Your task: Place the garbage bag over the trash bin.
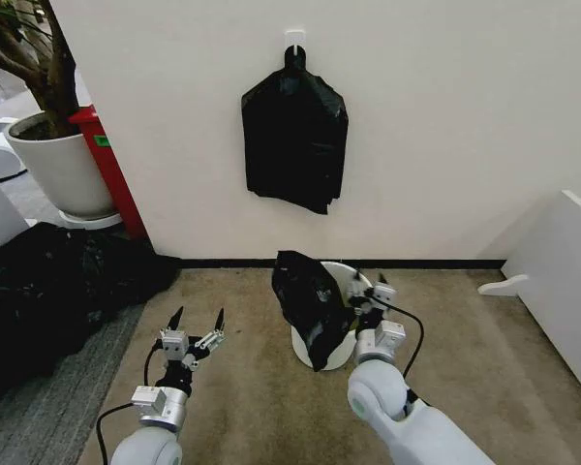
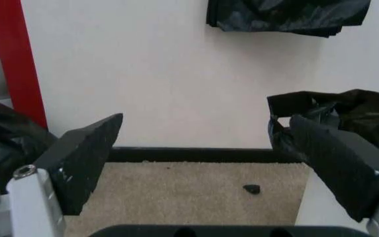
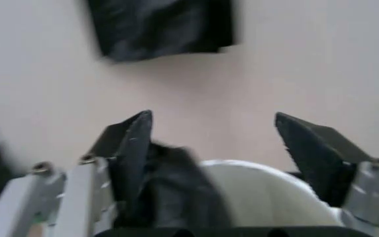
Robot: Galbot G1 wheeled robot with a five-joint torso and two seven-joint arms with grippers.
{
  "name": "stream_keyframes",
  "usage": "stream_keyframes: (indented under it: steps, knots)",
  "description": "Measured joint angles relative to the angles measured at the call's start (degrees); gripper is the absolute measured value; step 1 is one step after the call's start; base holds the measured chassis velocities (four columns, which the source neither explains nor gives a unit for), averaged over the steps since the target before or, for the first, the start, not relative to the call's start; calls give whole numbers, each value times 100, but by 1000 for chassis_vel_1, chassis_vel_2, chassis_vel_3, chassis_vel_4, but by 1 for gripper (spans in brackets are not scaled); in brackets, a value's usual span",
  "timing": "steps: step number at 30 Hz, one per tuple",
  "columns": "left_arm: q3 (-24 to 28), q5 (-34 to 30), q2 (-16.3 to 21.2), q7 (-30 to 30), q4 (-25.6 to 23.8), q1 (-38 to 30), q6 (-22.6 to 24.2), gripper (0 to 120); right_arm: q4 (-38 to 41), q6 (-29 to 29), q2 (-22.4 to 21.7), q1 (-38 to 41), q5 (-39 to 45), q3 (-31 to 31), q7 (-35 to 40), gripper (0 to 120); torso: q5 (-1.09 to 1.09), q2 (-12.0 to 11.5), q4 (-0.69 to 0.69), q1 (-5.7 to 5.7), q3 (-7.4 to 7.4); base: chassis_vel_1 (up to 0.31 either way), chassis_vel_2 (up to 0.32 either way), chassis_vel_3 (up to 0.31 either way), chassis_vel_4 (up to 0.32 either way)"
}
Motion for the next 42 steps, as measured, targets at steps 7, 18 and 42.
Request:
stream_keyframes:
  steps: [7, 18, 42]
  knots:
    - [-48, 12, 0, -29, -94, 79, 28, 100, -407, -2064, -104, 757, 259, -280, -422, 97, 0, 0, 0, 0, 0, 0, 0, 0, 0]
    - [39, -375, 15, -163, -286, 22, 293, 100, -950, -2159, 5, 847, -592, -234, -573, 64, 1, 0, 0, 0, 0, 0, 0, 0, 0]
    - [2161, -2871, -253, -1705, 303, -1870, 2551, 100, -1732, -1252, 124, 788, -3077, 49, -1381, 0, 2, 0, 0, 0, 0, 0, 0, 0, 0]
